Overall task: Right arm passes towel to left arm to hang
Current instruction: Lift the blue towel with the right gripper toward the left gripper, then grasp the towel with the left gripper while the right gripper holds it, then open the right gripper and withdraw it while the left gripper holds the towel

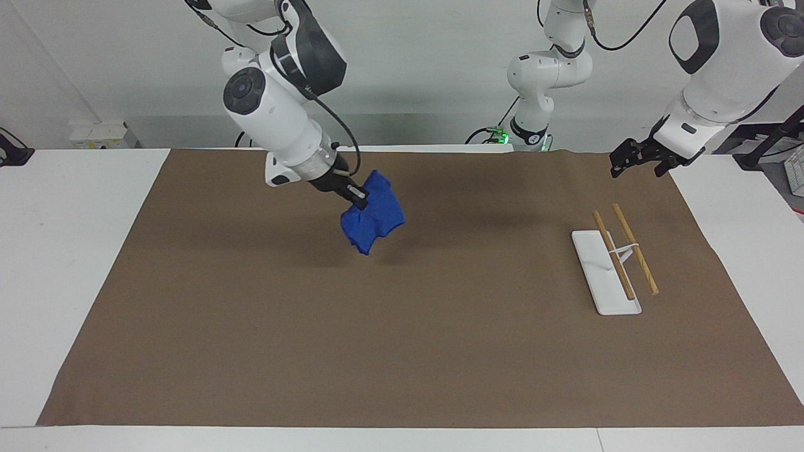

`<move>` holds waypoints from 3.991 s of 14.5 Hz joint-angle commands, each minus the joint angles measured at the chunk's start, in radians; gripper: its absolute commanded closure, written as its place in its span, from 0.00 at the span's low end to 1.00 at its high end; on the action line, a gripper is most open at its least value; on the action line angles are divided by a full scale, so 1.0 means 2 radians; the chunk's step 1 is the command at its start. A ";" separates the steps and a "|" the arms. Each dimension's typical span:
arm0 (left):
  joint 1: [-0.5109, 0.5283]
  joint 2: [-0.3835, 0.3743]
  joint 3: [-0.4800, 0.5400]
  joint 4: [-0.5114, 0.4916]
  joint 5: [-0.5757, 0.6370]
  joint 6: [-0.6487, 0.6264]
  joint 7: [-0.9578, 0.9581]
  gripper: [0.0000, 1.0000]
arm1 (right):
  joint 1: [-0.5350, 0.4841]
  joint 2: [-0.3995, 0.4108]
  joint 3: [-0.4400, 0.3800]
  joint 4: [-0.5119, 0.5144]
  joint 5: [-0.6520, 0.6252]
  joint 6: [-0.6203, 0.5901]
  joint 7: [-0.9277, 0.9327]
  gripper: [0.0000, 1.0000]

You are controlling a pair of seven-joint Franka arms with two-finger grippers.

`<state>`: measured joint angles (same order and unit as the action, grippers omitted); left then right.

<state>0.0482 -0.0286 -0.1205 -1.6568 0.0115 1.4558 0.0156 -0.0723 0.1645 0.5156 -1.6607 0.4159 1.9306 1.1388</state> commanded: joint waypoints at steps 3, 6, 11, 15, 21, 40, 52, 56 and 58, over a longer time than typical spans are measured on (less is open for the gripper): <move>0.029 -0.014 0.003 -0.024 -0.104 0.037 -0.216 0.00 | -0.008 0.040 0.111 0.016 0.011 0.163 0.158 1.00; 0.029 -0.016 0.003 -0.063 -0.193 0.087 -0.381 0.00 | -0.008 0.065 0.153 0.025 0.022 0.226 0.159 1.00; 0.017 -0.041 -0.002 -0.140 -0.299 0.191 -0.571 0.00 | -0.008 0.070 0.162 0.023 0.024 0.240 0.158 1.00; 0.010 -0.067 -0.003 -0.185 -0.350 0.203 -0.611 0.00 | -0.008 0.080 0.182 0.027 0.029 0.269 0.165 1.00; -0.026 -0.080 -0.003 -0.204 -0.350 0.196 -0.666 0.00 | -0.006 0.090 0.203 0.028 0.031 0.316 0.195 1.00; -0.049 -0.080 -0.003 -0.205 -0.349 0.226 -0.668 1.00 | -0.007 0.091 0.204 0.028 0.031 0.316 0.194 1.00; -0.043 -0.075 -0.003 -0.200 -0.349 0.246 -0.662 1.00 | -0.008 0.090 0.199 0.028 0.020 0.313 0.164 0.00; -0.034 -0.069 -0.001 -0.201 -0.346 0.307 -0.594 1.00 | -0.033 0.083 0.195 0.017 -0.064 0.277 0.022 0.00; -0.013 -0.069 -0.002 -0.203 -0.346 0.309 -0.520 1.00 | -0.053 0.072 0.186 0.011 -0.134 0.229 -0.066 0.00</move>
<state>-0.0137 -0.1560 -0.1245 -2.0373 -0.6737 2.0493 -1.1546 -0.1332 0.3280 0.8919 -1.6219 0.2472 2.4587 1.1621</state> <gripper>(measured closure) 0.978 0.000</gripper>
